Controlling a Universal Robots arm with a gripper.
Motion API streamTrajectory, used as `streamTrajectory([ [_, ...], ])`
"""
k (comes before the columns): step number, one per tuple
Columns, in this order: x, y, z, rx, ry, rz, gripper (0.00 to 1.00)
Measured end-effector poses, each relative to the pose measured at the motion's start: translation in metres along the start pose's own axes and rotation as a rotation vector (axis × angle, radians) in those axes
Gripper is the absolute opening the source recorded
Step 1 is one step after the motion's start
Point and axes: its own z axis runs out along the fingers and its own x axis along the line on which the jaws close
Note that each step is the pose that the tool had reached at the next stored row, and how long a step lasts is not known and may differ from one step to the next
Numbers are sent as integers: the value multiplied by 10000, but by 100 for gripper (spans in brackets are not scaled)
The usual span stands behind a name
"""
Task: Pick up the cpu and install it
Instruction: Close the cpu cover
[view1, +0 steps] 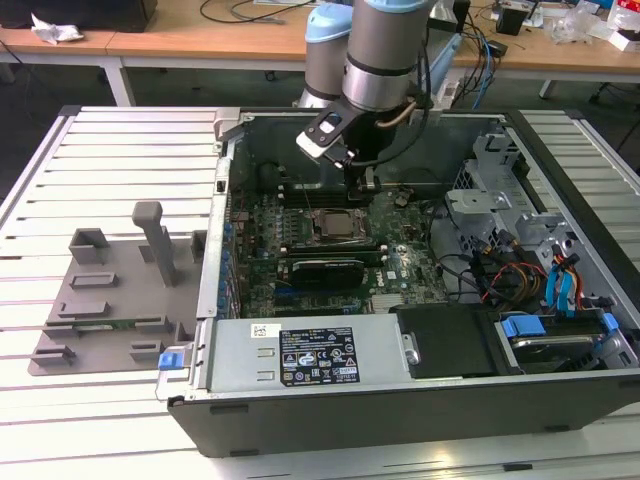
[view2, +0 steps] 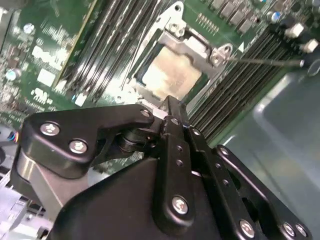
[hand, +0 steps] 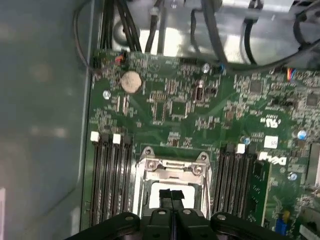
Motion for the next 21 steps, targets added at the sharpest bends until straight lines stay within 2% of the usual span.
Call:
streamTrajectory([
  [3, -4, -145, 106, 0, 0, 1, 11],
  [4, -3, -167, 124, 0, 0, 3, 11],
  [5, 2, -245, 197, 0, -1, 2, 11],
  [6, 6, -290, 249, 0, 0, 1, 11],
  [9, 7, -303, 294, 0, 0, -1, 11],
  [21, 7, -304, 339, 3, -4, 1, 11],
])
